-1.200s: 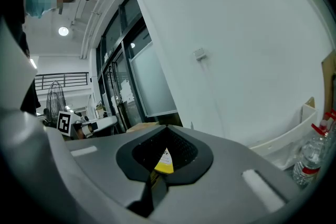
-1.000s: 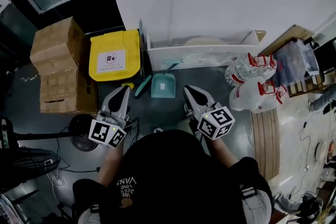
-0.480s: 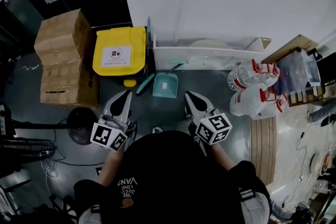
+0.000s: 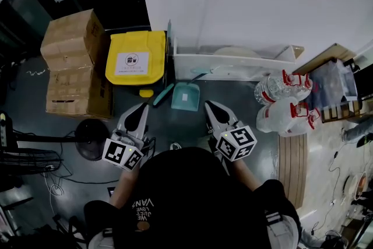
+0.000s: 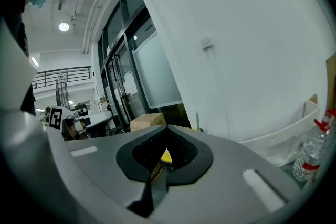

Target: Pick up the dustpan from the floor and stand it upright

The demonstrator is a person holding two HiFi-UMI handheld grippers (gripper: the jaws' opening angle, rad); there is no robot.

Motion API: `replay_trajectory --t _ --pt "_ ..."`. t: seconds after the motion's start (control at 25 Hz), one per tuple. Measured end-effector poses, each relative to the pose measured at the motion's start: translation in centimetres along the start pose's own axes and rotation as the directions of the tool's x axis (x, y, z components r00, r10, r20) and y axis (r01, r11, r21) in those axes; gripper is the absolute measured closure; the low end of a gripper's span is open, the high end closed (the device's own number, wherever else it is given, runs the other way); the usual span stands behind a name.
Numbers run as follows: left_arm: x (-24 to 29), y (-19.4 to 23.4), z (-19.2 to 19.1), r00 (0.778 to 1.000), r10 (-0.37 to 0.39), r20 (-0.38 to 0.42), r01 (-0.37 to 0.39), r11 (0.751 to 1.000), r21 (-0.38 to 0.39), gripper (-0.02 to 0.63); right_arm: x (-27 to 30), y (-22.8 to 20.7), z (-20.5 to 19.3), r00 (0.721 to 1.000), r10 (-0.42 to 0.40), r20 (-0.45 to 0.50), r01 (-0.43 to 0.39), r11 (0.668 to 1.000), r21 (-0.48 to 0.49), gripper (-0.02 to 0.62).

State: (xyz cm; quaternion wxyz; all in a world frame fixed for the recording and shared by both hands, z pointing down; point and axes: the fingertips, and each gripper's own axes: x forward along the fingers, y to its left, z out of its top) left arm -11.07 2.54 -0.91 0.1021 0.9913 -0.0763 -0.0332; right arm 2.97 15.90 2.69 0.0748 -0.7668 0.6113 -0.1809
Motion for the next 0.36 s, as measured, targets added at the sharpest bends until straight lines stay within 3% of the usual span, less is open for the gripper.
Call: replay_trajectory --t 0.36 --pt "0.68 0.32 0.28 1.0 -0.013 0.003 0.013 1.0 0.004 0.554 0.08 -0.02 -0.02 1.0 -0.004 0.002 0.004 1.0 0.001 0.594"
